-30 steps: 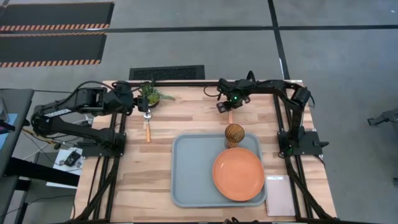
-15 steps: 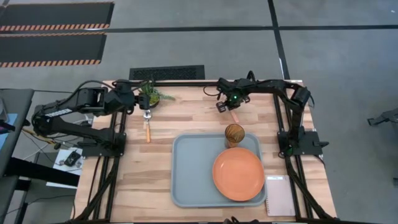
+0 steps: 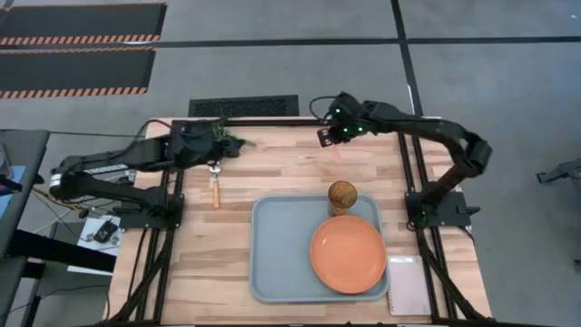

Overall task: Pick and place plate/cup/fork/spoon on tray
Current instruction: Put the orange fork on the gray tray to the left of the orange plate

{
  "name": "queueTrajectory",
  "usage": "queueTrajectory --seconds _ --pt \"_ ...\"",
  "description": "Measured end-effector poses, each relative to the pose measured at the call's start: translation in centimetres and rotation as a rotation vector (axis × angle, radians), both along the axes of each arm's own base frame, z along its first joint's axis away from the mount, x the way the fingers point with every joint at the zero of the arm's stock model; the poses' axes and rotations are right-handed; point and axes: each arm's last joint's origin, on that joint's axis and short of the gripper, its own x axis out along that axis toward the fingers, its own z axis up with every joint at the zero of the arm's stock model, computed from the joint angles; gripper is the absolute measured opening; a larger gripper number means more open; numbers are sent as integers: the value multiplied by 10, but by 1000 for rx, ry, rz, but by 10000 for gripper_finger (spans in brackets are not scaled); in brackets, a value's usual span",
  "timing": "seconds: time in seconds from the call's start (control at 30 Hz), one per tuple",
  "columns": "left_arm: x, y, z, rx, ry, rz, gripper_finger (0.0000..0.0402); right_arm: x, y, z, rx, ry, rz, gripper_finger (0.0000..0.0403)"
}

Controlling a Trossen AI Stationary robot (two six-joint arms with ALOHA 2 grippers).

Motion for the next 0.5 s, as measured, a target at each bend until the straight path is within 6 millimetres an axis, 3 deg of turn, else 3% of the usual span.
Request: queueTrajectory --seconds 0.2,0.5 --pt "41 20 -23 -22 -206 -64 242 0 26 32 -92 -128 54 26" --pt "95 39 -53 -105 -320 -220 242 18 61 34 -94 -162 168 28"
